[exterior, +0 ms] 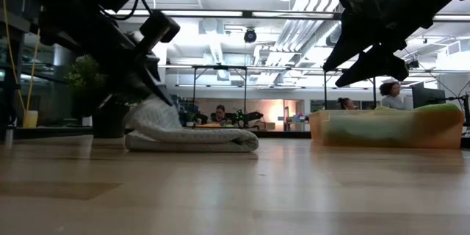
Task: Fold microfiber towels
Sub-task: Fold the gray microfiber cloth
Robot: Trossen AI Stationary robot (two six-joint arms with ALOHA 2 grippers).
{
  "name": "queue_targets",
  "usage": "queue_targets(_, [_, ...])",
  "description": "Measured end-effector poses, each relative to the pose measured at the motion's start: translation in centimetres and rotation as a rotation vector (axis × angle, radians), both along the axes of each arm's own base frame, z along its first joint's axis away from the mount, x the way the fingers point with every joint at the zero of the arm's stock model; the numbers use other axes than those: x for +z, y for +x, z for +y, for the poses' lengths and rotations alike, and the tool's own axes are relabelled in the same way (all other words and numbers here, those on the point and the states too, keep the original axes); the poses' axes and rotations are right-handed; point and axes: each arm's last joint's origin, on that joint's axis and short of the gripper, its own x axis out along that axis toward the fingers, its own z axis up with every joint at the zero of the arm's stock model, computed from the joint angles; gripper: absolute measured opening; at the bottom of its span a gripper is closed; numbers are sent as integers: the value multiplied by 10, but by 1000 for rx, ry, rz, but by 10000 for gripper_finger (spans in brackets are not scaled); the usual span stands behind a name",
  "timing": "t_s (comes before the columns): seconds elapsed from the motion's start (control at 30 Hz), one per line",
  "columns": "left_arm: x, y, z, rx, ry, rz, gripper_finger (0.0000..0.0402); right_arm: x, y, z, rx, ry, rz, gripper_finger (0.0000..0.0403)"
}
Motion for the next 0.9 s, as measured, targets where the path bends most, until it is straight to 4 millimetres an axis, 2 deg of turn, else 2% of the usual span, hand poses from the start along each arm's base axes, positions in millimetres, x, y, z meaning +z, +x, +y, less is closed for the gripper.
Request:
queue_targets(0.37, [5,3,10,31,76,-50,3,0,0,0,-12,2,-4,204])
queue_targets(0.57, [-1,-1,8,30,29,18,2,0,0,0,-21,0,-7,204])
queue_targets(0.9, [4,3,-2,143,-117,-92,2,0,0,-1,-32,-8,-11,204])
